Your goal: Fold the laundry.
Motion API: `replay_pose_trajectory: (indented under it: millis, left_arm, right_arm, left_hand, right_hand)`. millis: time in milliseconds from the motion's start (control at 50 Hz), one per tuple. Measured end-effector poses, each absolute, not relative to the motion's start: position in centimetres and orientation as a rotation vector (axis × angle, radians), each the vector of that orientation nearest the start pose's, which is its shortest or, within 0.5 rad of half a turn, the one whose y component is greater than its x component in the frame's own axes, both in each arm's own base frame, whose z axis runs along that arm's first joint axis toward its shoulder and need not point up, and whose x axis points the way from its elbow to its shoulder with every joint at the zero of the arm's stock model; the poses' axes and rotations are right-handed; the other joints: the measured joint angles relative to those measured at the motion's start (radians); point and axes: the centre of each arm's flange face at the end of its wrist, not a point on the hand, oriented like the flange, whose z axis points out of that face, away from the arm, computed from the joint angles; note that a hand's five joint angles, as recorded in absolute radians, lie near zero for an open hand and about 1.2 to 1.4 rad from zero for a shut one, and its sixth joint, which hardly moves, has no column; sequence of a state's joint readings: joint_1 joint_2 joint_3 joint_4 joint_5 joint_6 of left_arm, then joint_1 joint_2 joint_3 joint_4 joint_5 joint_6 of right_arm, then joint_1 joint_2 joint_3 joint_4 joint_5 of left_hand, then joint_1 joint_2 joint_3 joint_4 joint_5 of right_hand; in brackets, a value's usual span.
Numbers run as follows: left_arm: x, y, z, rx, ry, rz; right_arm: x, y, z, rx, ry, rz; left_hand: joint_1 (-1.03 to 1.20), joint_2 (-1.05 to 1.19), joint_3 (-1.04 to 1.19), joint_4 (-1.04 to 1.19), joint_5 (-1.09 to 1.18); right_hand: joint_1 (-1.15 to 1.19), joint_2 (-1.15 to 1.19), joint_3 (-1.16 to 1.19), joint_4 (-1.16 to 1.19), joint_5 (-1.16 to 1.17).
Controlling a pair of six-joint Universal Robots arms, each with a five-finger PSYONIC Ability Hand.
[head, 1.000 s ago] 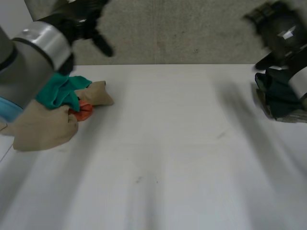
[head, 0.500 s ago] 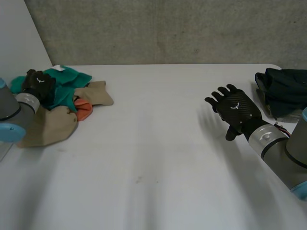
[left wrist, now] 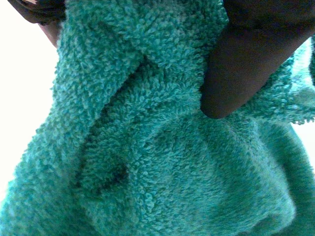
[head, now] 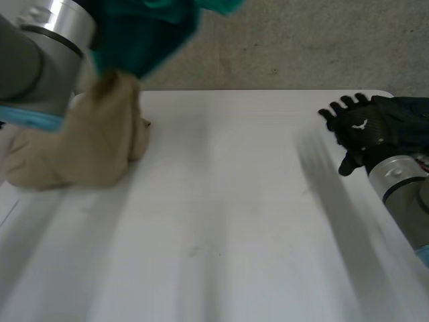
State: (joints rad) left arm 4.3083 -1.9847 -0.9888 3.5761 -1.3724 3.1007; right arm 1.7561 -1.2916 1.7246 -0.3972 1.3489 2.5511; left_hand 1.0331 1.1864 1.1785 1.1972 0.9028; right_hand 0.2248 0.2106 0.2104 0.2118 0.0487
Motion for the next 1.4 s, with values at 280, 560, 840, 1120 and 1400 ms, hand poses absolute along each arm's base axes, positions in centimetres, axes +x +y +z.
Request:
replay_pose_trajectory:
  millis: [280, 560, 840, 1120, 1400]
  left_arm:
    - [-41.7, -25.0, 20.6, 1.291, 2.408, -2.648]
    - [-36.5, -26.5, 24.9, 1.064, 2.305, -2.624]
    - [-27.8, -27.0, 17.9, 0.906, 2.306, -1.956]
    - [-24.6, -28.7, 13.1, 0.831, 2.326, -1.791]
    - [-22.2, -33.4, 11.7, 0.742, 2.219, -1.808]
  right_arm:
    - [17.7, -33.3, 22.9, -0.838, 2.128, -2.327]
    - [18.4, -31.5, 22.1, -0.913, 2.250, -2.080]
    - [24.6, -25.2, 19.6, -1.088, 2.192, -1.706]
    - [28.8, -25.9, 14.1, -1.228, 2.119, -1.725]
    - [28.3, -26.7, 13.5, -1.262, 2.150, -1.770]
  left_hand:
    - [-0.744, -0.859, -0.844, -0.874, -0.760]
    - [-0.747, -0.921, -0.911, -0.936, -0.830]
    - [-0.747, -0.921, -0.911, -0.936, -0.830]
    - [-0.686, -0.844, -0.838, -0.859, -0.736]
    - [0.100, -0.013, -0.020, -0.020, 0.080]
  right_hand:
    - [0.000, 0.000, 0.000, 0.000, 0.000]
    - [0.000, 0.000, 0.000, 0.000, 0.000]
    - [0.000, 0.000, 0.000, 0.000, 0.000]
    - [0.000, 0.000, 0.000, 0.000, 0.000]
    - [0.677, 0.777, 0.789, 0.790, 0.736]
